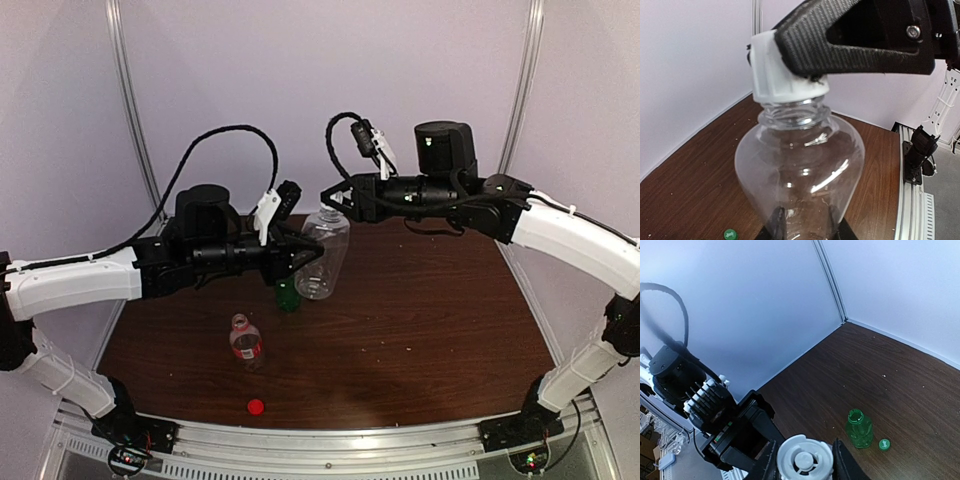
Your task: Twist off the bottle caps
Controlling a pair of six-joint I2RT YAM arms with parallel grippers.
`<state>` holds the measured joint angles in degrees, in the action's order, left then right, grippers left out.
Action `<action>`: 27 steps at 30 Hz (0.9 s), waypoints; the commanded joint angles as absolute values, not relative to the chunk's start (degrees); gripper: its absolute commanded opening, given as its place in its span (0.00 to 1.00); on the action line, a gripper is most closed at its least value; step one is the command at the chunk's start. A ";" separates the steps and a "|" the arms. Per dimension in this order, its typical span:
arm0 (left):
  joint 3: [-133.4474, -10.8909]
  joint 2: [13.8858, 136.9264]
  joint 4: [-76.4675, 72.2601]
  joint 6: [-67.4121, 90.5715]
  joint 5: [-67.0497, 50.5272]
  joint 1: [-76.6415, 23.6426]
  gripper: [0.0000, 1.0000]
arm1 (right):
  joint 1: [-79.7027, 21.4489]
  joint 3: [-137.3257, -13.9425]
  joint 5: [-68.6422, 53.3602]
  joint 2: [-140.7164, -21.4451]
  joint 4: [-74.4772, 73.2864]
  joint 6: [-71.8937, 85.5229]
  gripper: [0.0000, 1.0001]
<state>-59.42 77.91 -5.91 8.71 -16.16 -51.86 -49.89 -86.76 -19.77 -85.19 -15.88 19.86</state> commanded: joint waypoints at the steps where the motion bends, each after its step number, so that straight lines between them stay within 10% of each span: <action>1: -60.65 77.83 -8.73 8.33 -15.61 -52.11 0.04 | -50.11 -86.55 -24.03 -84.95 -12.70 18.42 0.28; 17: -57.96 72.75 -9.94 7.16 -35.68 -52.12 0.05 | -42.54 -88.51 -68.47 -89.12 -14.28 -4.47 0.24; 27: -57.46 72.82 -10.39 7.31 -35.30 -52.10 0.05 | -42.20 -89.19 -65.58 -89.33 -15.24 -2.77 0.41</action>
<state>-56.97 73.76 -5.10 7.53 -32.84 -51.75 -42.00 -88.90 -67.37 -89.58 -14.37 -2.92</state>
